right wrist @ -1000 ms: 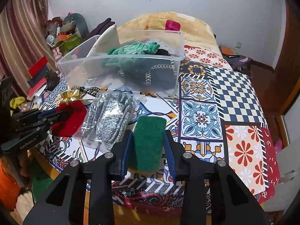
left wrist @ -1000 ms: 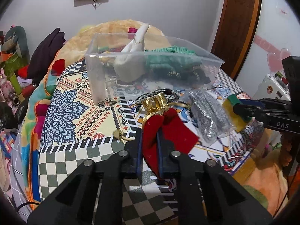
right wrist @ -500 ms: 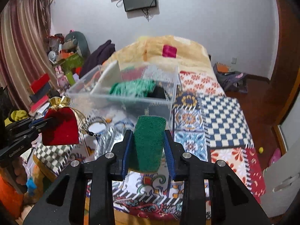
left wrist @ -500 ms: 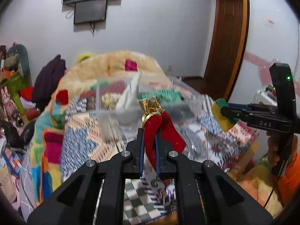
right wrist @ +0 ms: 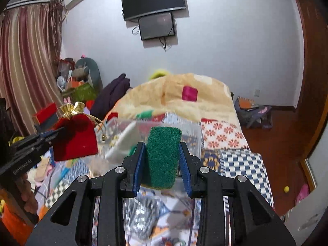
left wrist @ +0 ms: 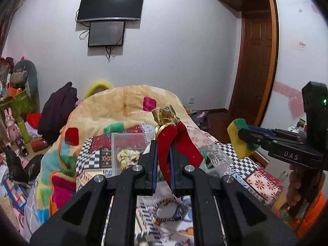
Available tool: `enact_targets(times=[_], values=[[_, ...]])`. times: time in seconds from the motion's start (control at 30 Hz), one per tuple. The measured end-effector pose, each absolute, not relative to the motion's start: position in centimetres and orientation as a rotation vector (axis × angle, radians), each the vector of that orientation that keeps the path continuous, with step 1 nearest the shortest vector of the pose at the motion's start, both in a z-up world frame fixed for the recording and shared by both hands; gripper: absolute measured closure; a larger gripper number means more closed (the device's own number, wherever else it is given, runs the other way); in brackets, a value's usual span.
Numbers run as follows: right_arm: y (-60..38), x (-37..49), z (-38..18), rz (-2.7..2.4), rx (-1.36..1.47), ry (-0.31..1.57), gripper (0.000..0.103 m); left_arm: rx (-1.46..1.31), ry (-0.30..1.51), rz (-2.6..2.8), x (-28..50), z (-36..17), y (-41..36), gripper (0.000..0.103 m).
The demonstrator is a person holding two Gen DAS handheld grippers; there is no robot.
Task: Organize soft objects
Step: 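Carry the red pouch into the box and release while the right tool drops the sponge in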
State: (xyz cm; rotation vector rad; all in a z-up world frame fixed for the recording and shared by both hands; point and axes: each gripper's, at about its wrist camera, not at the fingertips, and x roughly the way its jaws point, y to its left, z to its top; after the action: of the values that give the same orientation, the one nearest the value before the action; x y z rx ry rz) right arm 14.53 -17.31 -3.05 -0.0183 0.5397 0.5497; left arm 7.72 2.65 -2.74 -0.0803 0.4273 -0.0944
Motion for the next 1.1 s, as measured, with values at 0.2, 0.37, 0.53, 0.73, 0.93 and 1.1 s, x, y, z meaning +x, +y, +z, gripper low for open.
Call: enact_targets(times=[0.2,0.37,0.53,0.73,0.93,1.1], values=[[-16.2,16.5,-3.5,0.533,-0.028,0.552,0.073,-0.044,0.445,-0.09,10.8,-3.6,1.4,0.094],[-15.2,17.7,-5.3,0.512,-0.067,0.604,0.073,-0.024,0.531,-0.091,13.9,-6.0,0.7,0.094],[-14.6,18.8,-7.6,0.483,-0.12,0.662,0.073,-0.024,0.608,-0.092,15.9,-8.2,0.7,0.094],[-14.1,19.3,-8.4,0.469,-0.156,0.687,0.073,-0.014,0.662,-0.102,17.1,-9.9,0.5,0.094],[-13.8,19.5,-9.0,0.468,-0.18,0.713,0.071,-0.014,0.697,-0.108,17.0,-10.4,0.4,0.093],[-13.8,19.3,-8.8,0.465,-0.184,0.722,0.07,-0.006,0.709,-0.112,16.5,-10.4,0.6,0.087]])
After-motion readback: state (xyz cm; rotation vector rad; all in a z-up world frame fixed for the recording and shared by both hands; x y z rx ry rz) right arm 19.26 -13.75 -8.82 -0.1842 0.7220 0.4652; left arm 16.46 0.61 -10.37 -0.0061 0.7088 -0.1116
